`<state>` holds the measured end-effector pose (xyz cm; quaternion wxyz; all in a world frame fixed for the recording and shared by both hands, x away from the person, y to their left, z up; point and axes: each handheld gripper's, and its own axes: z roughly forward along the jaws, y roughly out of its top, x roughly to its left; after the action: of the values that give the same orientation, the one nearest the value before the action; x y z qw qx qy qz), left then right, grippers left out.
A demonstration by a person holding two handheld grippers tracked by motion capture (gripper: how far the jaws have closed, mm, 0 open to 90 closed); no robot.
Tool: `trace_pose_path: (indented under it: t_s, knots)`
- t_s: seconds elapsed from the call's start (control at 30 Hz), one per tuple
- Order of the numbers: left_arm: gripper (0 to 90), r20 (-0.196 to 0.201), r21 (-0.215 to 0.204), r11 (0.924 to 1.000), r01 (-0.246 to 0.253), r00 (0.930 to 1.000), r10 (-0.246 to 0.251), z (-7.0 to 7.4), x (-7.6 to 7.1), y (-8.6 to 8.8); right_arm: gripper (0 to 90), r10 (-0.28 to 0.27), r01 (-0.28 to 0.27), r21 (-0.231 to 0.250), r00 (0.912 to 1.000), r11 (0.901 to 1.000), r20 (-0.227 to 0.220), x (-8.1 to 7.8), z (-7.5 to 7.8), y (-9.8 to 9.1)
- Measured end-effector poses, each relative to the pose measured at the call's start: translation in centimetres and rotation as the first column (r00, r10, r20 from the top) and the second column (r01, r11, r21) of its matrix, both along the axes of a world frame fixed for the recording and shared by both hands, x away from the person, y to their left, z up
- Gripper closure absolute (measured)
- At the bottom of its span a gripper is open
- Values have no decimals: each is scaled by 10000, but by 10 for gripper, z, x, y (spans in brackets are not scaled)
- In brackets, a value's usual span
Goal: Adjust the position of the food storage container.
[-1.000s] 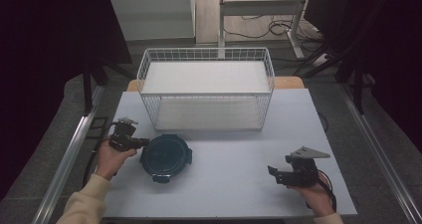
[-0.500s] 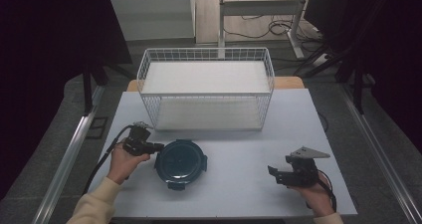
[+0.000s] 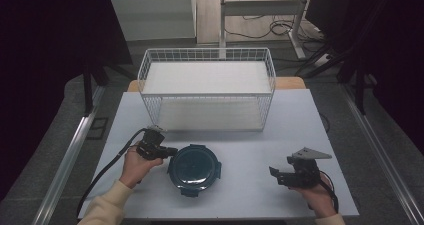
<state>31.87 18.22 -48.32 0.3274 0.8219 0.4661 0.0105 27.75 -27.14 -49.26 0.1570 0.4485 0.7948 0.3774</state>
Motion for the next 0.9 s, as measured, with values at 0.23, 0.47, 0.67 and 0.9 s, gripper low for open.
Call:
trace_pose_path:
  t_s: [0.23,0.47,0.67,0.9]
  knots:
    - [900,-103,-156,9998,146,9998,-148,-1,-4,-4,203,-3,3,-18,10000,10000,2,0,0,0]
    - [900,-268,-327,9990,302,9992,-311,-1,-8,-7,203,7,-7,-34,10000,10000,-44,0,-1,1]
    - [900,-344,-468,9983,344,9988,-360,-2,-10,-10,203,10,-10,-35,10000,10000,-43,0,-1,1]
    - [900,-159,-977,9946,341,9992,-358,-4,-8,-10,203,26,-26,20,10000,10000,3,0,-1,3]
